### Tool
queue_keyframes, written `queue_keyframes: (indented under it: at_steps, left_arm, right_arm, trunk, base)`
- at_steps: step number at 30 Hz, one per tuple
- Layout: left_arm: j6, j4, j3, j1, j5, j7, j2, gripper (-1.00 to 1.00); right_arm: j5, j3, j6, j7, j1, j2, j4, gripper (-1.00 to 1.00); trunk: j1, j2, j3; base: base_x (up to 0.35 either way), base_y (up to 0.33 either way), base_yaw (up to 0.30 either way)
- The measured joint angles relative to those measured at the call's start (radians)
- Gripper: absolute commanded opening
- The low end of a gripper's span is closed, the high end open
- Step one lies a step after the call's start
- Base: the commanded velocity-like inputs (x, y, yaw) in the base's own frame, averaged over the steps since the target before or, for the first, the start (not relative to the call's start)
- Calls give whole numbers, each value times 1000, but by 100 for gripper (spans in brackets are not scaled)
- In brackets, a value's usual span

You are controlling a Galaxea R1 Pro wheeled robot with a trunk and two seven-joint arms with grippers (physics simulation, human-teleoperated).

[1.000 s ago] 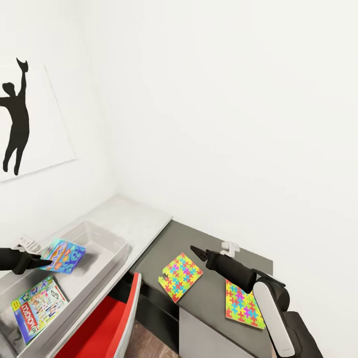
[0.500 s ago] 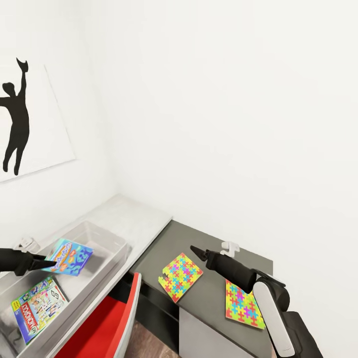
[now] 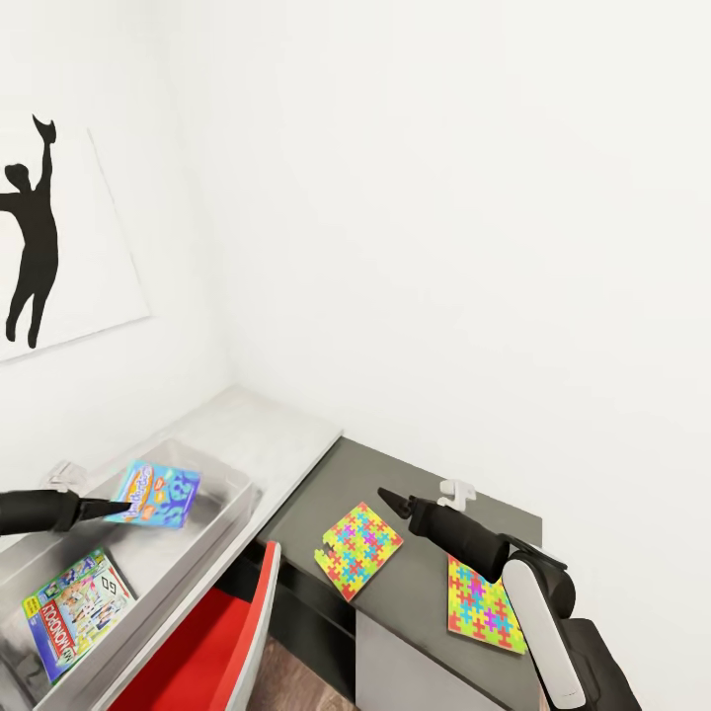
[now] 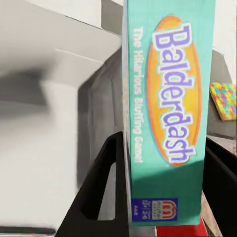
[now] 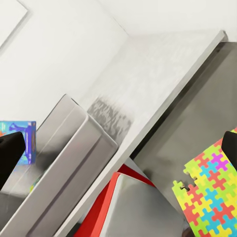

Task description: Put all the toys in the child's room - the three board games (two on the bed and one on the table), the two jigsaw puzzles on the table, and the tennis ball on the table - inside the toy box on the table in the child's room.

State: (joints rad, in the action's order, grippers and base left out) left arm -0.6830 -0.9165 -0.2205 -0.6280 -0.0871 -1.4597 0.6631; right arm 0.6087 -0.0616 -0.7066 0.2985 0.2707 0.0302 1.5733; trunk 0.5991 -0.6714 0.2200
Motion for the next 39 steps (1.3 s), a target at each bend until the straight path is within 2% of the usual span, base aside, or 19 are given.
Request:
queue_keyframes:
  at_steps: [5, 20, 26, 28, 34, 39]
  left_arm:
    - [-4, 57, -1, -22, 21, -1, -2, -100]
    - [-22, 95, -3, -26, 23, -8, -5, -100]
    - [-80, 96, -4, -25, 25, -64, -5, -100]
    - [-108, 96, -13, -25, 24, -82, -5, -100]
    - [-161, 96, -94, -25, 24, -104, -13, -100]
    - [-203, 96, -122, -24, 23, -104, -21, -100]
  right_arm:
    - [0, 0, 0, 0, 0, 0, 0, 100]
    - [0, 1, 0, 0, 0, 0, 0, 100]
    - [0, 1, 0, 1, 0, 0, 1, 100]
    - [0, 1, 0, 1, 0, 0, 1, 100]
    - [1, 1, 0, 2, 0, 0, 2, 100]
    - [0, 1, 0, 2, 0, 0, 2, 100]
  trunk:
    - [0, 0, 0]
    - [0, 0, 0]
    - [0, 0, 0]
    - [0, 0, 0]
    - [0, 0, 0]
    - [0, 0, 0]
  base:
    - [0, 0, 0]
    - [0, 0, 0]
    - [0, 0, 0]
    - [0, 0, 0]
    - [0, 0, 0]
    - [0, 0, 0]
